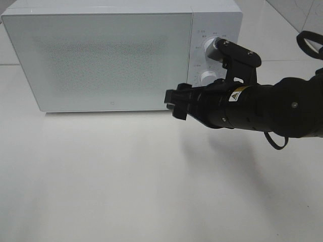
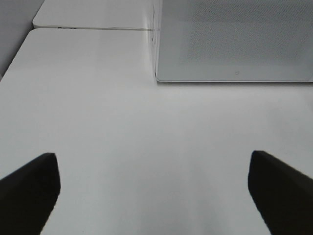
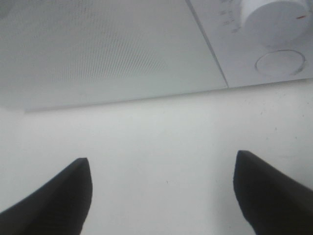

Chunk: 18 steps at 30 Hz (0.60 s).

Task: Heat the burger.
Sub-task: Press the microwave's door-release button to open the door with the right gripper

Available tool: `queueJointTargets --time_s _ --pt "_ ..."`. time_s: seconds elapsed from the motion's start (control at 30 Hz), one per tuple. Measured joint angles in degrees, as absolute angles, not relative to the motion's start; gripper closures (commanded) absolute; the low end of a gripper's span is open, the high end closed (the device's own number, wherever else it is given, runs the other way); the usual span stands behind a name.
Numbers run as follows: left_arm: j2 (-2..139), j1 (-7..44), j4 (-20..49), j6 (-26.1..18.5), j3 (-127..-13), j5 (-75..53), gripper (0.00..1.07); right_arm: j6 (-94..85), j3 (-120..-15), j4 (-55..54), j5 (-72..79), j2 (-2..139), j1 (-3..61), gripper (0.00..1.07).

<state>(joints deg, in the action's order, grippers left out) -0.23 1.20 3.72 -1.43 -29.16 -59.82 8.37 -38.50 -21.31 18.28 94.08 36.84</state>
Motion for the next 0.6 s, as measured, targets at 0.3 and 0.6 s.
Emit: queueJointTargets --time_s 0.3,0.6 --pt "-0.23 1.20 3.72 -1.43 -29.16 -59.82 0.06 6.88 -38.50 -11.63 7.22 88.52 36.84 0.33" --pt "-0.23 1.20 3.72 -1.43 -29.16 -59.82 0.06 6.82 -38.50 -8.14 -5.73 78.90 36.84 0.33"
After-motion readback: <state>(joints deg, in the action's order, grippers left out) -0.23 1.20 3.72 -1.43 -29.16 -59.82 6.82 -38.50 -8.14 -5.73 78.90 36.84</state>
